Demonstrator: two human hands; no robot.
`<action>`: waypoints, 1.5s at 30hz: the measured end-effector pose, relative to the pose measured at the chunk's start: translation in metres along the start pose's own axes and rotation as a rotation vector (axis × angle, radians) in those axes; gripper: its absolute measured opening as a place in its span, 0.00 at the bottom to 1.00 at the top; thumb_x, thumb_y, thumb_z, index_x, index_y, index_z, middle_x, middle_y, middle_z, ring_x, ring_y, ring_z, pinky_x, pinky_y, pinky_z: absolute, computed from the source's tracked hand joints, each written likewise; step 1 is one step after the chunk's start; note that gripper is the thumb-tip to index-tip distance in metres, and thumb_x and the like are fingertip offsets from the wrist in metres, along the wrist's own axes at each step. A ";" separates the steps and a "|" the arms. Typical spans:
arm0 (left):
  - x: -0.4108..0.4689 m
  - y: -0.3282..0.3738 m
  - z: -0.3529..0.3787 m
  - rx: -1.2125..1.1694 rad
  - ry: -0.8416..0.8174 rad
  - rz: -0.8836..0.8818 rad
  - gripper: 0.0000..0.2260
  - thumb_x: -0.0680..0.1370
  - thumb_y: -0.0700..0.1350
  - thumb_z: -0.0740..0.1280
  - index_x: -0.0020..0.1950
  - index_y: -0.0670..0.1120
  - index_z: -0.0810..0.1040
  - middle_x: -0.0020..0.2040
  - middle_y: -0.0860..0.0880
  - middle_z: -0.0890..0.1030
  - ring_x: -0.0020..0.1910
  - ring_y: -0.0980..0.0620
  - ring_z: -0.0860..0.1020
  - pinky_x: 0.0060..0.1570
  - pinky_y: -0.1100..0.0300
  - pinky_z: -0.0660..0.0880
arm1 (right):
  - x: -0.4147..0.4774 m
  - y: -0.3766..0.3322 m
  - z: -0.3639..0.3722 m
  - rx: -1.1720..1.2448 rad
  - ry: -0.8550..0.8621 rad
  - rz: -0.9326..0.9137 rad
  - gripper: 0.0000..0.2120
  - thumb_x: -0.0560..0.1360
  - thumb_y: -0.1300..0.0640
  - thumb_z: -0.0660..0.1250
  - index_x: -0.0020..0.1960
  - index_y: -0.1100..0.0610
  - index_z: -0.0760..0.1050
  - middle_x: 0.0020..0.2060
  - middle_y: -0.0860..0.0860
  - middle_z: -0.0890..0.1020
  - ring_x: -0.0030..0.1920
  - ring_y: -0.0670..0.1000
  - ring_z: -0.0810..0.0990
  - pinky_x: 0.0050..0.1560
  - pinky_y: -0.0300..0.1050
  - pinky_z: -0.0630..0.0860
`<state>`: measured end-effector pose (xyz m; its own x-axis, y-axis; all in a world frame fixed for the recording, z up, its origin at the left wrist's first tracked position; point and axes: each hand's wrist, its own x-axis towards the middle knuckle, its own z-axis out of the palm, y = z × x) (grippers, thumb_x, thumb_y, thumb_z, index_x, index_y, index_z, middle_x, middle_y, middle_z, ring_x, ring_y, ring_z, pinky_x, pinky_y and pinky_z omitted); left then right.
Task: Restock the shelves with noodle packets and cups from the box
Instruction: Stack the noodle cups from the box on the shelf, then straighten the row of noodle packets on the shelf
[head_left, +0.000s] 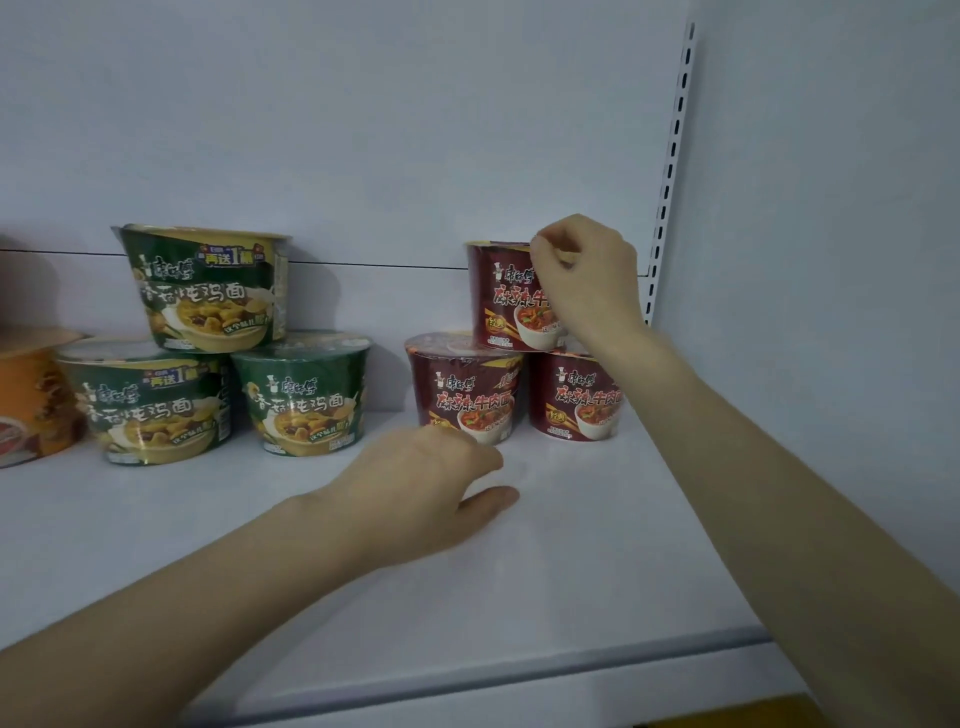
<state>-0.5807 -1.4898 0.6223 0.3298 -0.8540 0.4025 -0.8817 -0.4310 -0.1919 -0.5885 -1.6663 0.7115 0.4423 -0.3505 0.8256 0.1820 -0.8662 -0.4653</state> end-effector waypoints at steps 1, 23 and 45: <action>-0.006 -0.002 -0.003 0.012 0.028 0.000 0.26 0.76 0.64 0.46 0.61 0.52 0.74 0.58 0.53 0.79 0.55 0.52 0.77 0.50 0.55 0.75 | -0.002 -0.006 0.002 -0.005 0.004 -0.024 0.09 0.76 0.55 0.61 0.50 0.58 0.78 0.49 0.52 0.82 0.52 0.50 0.78 0.54 0.46 0.74; -0.222 -0.088 -0.062 0.000 0.190 -0.031 0.38 0.68 0.66 0.36 0.57 0.48 0.77 0.50 0.48 0.82 0.48 0.48 0.79 0.45 0.51 0.77 | -0.115 -0.198 0.100 0.018 -0.339 -0.089 0.12 0.76 0.56 0.63 0.57 0.59 0.76 0.54 0.53 0.81 0.55 0.51 0.78 0.58 0.45 0.73; -0.439 -0.094 -0.074 0.010 0.248 -0.293 0.21 0.74 0.56 0.54 0.39 0.43 0.81 0.29 0.46 0.80 0.27 0.44 0.78 0.20 0.55 0.73 | -0.270 -0.315 0.115 -0.039 -0.562 -0.210 0.13 0.77 0.58 0.62 0.58 0.63 0.76 0.56 0.56 0.80 0.58 0.53 0.76 0.55 0.39 0.67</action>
<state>-0.6676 -1.0525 0.5302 0.4747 -0.5982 0.6456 -0.7583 -0.6504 -0.0452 -0.6644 -1.2579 0.5990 0.7986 0.0625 0.5987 0.2883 -0.9128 -0.2893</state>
